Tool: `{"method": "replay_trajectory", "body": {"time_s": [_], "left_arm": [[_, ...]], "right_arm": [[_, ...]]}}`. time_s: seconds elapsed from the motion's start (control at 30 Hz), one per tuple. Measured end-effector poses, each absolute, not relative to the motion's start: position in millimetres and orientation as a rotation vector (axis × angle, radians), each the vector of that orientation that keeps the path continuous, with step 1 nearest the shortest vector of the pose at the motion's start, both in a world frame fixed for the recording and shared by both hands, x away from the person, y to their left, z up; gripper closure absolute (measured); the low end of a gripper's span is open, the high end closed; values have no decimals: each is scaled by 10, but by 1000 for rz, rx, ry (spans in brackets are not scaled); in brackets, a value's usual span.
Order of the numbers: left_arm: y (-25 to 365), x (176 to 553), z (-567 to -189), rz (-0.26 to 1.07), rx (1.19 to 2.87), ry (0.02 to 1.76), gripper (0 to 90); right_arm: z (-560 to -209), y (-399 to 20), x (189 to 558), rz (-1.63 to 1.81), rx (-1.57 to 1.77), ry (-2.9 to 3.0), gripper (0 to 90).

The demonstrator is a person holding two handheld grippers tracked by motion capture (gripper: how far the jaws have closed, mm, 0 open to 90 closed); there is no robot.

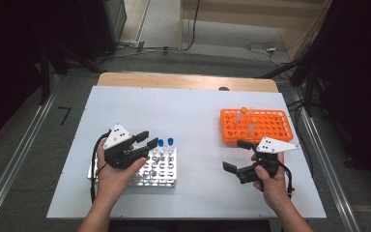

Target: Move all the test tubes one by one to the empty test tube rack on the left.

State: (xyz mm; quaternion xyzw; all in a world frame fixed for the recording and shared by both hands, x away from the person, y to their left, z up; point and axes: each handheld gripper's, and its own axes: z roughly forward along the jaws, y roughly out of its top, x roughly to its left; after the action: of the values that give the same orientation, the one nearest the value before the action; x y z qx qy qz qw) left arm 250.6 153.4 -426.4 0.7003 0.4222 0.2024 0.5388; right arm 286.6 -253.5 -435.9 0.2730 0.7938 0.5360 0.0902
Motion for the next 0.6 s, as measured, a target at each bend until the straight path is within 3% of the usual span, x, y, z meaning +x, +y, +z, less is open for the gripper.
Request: {"method": "replay_trajectory", "body": {"time_s": [0.4,0.47,0.6], "left_arm": [[1598,2459,-4253,384,1617,990,41],[1589,2454,-4260,356,1632,961,0],[1584,2434,-4268,332,1630,924,0]], "right_arm": [[-4230,-2931,3010,1578,910,2227,0],[-4219,-2987,3034,1567,923,2209,0],[-4196,-3113,3108,1567,959,2173,0]]}}
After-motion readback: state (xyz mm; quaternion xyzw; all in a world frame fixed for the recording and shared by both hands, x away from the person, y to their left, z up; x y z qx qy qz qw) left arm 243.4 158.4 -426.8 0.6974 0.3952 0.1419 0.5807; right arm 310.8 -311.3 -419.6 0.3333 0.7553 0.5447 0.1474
